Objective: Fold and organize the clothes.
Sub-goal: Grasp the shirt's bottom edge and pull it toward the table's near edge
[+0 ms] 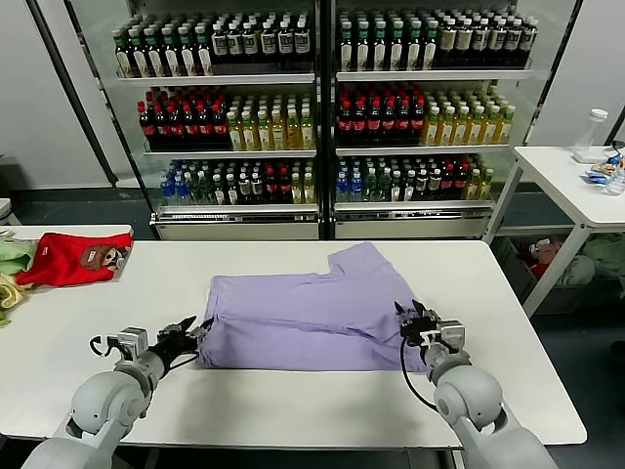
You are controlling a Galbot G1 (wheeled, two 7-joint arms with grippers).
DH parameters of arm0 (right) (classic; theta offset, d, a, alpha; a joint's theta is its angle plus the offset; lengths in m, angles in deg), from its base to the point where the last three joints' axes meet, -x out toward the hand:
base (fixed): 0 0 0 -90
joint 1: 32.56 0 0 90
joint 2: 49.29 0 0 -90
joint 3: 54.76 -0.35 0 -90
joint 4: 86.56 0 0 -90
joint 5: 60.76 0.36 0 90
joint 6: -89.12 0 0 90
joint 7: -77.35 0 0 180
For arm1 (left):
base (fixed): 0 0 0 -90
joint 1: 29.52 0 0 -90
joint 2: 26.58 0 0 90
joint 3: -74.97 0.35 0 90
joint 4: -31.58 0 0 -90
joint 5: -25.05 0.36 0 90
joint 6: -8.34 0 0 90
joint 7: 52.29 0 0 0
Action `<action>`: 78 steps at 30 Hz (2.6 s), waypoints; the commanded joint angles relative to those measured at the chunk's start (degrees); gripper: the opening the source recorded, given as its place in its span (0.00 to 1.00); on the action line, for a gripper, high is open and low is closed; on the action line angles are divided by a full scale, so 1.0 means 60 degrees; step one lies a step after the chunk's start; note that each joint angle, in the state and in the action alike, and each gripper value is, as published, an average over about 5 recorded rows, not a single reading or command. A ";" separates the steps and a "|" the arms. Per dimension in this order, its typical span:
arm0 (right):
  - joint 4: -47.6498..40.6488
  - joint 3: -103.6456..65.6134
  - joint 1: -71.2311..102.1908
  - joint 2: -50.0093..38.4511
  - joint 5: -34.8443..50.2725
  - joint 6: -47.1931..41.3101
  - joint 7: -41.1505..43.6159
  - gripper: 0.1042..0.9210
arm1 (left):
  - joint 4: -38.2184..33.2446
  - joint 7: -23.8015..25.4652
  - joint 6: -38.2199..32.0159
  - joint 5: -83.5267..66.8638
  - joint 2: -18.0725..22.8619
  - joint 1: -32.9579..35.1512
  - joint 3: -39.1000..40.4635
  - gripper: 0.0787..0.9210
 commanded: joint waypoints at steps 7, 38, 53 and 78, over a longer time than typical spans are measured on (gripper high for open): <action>0.0845 -0.0422 0.0621 -0.0342 0.0008 -0.0270 -0.0134 0.87 | -0.1240 -0.0386 0.0270 -0.0869 -0.0262 0.1465 -0.0740 0.86; 0.2815 -0.1620 0.4308 -0.0403 0.0816 -0.0501 -0.0422 0.49 | -0.1492 -0.0937 0.0276 -0.0524 0.0112 0.2409 -0.0540 0.56; 0.3201 -0.1778 0.4423 -0.0482 0.1025 -0.0500 -0.0422 0.02 | -0.1968 -0.0670 0.0280 -0.0314 0.0363 0.2731 -0.0594 0.05; 0.5939 -0.2209 0.8217 -0.0089 -0.0225 -0.0502 -0.0449 0.07 | -0.4207 -0.0793 0.0281 0.0082 -0.0446 0.6399 -0.2796 0.02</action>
